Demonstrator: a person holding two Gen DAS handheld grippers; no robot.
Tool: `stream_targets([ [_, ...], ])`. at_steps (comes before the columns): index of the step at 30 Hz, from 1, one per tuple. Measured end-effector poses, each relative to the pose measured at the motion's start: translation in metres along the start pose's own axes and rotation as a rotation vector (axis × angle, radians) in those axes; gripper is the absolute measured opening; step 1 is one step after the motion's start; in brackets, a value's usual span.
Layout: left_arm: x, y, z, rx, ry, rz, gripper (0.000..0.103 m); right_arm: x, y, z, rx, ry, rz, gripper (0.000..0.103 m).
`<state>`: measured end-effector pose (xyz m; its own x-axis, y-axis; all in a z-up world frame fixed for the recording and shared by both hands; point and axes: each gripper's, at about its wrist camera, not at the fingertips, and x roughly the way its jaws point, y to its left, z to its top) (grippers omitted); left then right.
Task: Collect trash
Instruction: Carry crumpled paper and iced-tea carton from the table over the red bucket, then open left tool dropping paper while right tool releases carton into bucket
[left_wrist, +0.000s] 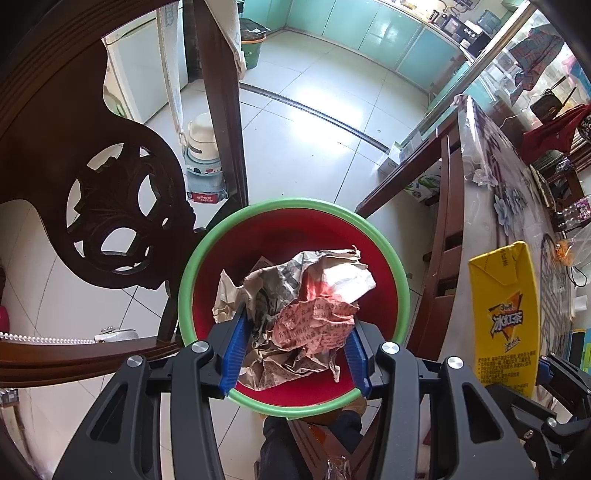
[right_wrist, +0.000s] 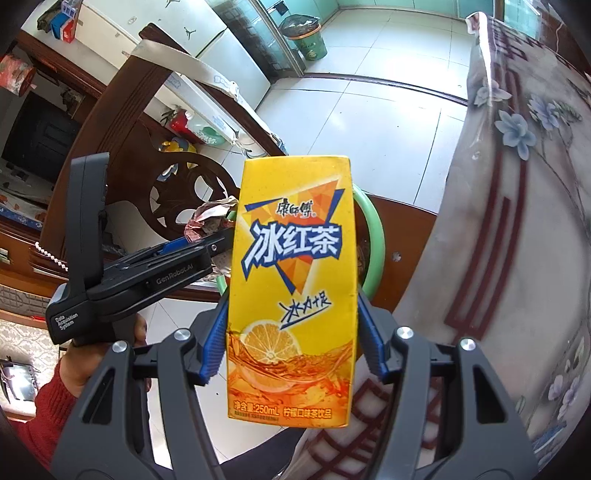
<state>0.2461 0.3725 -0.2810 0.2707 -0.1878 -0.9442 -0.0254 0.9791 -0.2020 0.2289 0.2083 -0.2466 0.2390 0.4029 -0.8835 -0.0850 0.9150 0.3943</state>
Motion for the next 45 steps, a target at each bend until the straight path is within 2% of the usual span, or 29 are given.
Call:
stream_targets([
  [17, 0.01, 0.013, 0.021, -0.019, -0.006, 0.03, 0.046, 0.018, 0.002, 0.01, -0.043, 0.034, -0.021, 0.059],
  [24, 0.007, 0.01, 0.021, -0.019, -0.016, 0.04, 0.051, 0.018, 0.002, 0.012, -0.041, 0.024, -0.03, 0.059],
  [27, 0.001, 0.01, 0.022, -0.025, -0.028, 0.047, 0.059, 0.013, 0.002, 0.011, -0.052, 0.005, -0.044, 0.066],
  [30, -0.006, 0.01, 0.02, -0.036, -0.036, 0.051, 0.061, 0.003, -0.002, 0.008, -0.063, -0.026, -0.07, 0.066],
  [32, -0.013, 0.007, 0.017, -0.04, -0.044, 0.049, 0.069, -0.008, -0.007, 0.004, -0.066, -0.046, -0.089, 0.068],
  [35, -0.025, -0.005, 0.011, -0.019, -0.058, 0.029, 0.074, -0.034, -0.015, -0.008, -0.075, -0.105, -0.122, 0.082],
  [39, -0.048, -0.036, -0.002, 0.035, -0.098, 0.011, 0.077, -0.076, -0.034, -0.028, -0.07, -0.206, -0.159, 0.094],
  [41, -0.061, -0.055, -0.009, 0.059, -0.124, -0.001, 0.086, -0.101, -0.049, -0.041, -0.051, -0.255, -0.166, 0.098],
  [45, -0.092, -0.105, -0.028, 0.144, -0.191, -0.026, 0.087, -0.144, -0.076, -0.066, -0.02, -0.336, -0.181, 0.098],
])
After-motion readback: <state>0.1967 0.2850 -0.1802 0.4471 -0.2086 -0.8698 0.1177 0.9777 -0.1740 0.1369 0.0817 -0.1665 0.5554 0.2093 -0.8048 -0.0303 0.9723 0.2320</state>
